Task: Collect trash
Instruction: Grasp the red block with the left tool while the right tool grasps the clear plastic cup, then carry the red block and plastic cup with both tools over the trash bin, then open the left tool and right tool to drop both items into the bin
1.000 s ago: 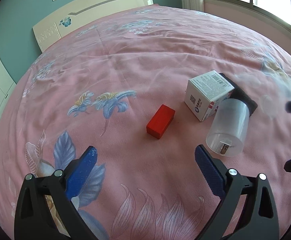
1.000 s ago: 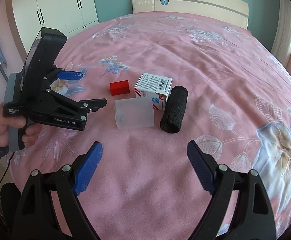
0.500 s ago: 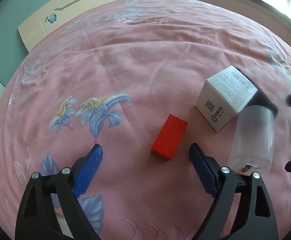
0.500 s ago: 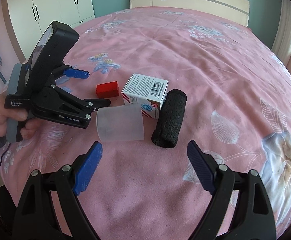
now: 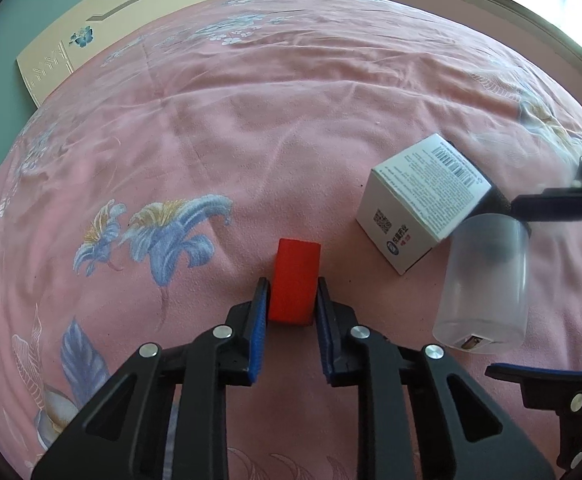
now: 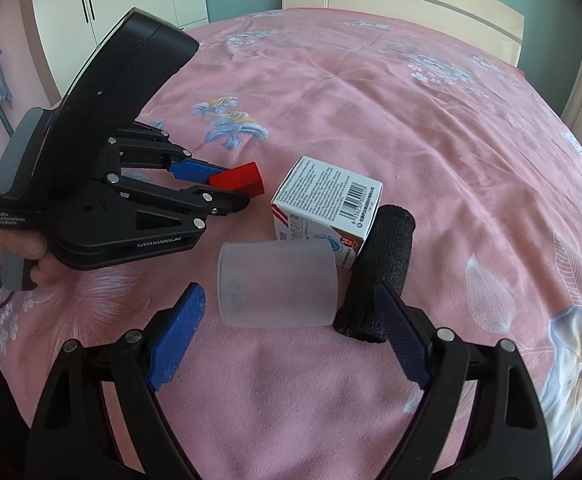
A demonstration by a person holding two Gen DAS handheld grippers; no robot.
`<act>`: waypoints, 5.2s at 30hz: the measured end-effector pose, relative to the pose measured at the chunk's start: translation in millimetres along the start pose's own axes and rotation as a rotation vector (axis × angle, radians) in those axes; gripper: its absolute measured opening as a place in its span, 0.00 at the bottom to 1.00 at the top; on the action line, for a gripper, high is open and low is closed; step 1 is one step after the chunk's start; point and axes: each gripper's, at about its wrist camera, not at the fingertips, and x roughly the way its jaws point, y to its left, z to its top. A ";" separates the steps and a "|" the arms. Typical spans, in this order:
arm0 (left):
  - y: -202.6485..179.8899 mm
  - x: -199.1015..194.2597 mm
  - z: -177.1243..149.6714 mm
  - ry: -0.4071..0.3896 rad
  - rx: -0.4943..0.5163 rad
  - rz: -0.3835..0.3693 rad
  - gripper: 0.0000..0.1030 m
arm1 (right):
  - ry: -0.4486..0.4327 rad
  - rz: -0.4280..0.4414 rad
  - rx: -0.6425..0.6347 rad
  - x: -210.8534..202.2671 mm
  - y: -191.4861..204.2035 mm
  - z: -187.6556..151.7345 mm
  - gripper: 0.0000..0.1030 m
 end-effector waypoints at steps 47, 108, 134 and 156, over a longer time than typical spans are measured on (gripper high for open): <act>-55.8 -117.0 -106.2 -0.045 -0.011 0.044 0.22 | -0.090 -0.014 -0.081 -132.9 34.6 -89.9 0.54; -200.8 -173.8 -359.5 0.058 -0.078 -0.114 0.22 | 0.068 0.185 -0.105 -204.6 165.1 -311.6 0.54; -221.7 -129.3 -359.3 0.140 -0.054 -0.183 0.22 | 0.173 0.249 -0.019 -134.0 152.4 -318.2 0.54; -240.3 -49.9 -362.2 0.302 -0.003 -0.216 0.22 | 0.269 0.306 0.040 -79.2 134.5 -334.1 0.54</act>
